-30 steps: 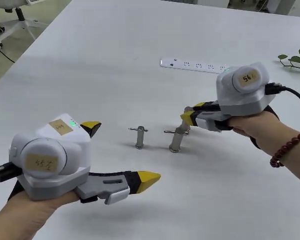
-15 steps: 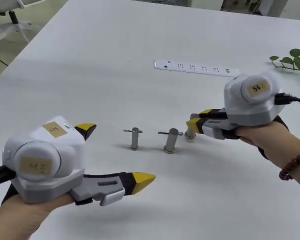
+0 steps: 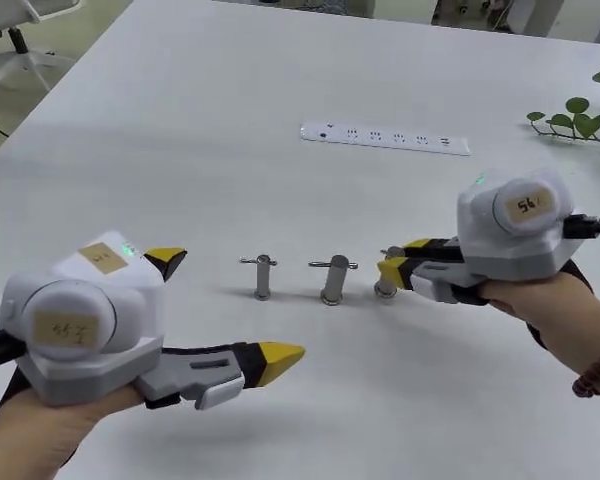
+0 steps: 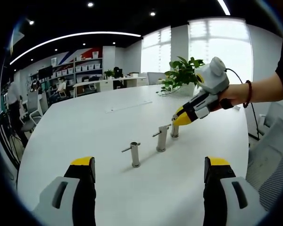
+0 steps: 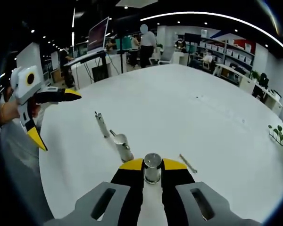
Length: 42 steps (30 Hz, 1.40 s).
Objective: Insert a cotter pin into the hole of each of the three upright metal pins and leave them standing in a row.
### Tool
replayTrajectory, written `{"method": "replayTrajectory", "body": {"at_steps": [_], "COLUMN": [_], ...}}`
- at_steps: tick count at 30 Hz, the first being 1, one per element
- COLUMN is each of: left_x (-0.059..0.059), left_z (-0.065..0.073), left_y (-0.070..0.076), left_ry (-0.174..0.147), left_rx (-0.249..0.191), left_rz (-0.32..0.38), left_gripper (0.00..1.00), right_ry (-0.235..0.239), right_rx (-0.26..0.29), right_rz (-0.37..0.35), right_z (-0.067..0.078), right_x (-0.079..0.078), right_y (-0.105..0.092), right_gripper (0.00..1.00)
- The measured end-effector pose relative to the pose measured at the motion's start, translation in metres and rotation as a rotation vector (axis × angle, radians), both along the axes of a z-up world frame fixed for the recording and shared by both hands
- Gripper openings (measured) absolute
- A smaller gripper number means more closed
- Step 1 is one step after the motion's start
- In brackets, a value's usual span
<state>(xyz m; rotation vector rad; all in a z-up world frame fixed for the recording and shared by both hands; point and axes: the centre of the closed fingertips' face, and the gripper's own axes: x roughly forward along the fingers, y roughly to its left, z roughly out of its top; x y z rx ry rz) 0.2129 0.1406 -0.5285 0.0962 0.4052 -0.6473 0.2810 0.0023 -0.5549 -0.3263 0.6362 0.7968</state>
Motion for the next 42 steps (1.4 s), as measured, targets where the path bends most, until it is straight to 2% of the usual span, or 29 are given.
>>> {"method": "replayTrajectory", "body": {"at_steps": [13, 32, 38, 42], "left_x": [-0.009, -0.013, -0.014, -0.015], "left_z": [0.009, 0.014, 0.012, 0.012], "left_y": [0.003, 0.005, 0.007, 0.007], "left_ry": [-0.01, -0.014, -0.009, -0.01], "left_rx": [0.0, 0.006, 0.012, 0.014], "left_rz": [0.019, 0.024, 0.027, 0.026], "left_gripper": [0.95, 0.95, 0.95, 0.95], "right_ry": [0.026, 0.025, 0.015, -0.005], "right_rx": [0.041, 0.055, 0.068, 0.057], "right_rz": [-0.005, 0.035, 0.036, 0.056], "right_z": [-0.004, -0.014, -0.015, -0.015], "right_x": [-0.026, -0.04, -0.042, -0.044], "right_y": [0.012, 0.027, 0.03, 0.031], "right_gripper": [0.08, 0.08, 0.08, 0.08]}}
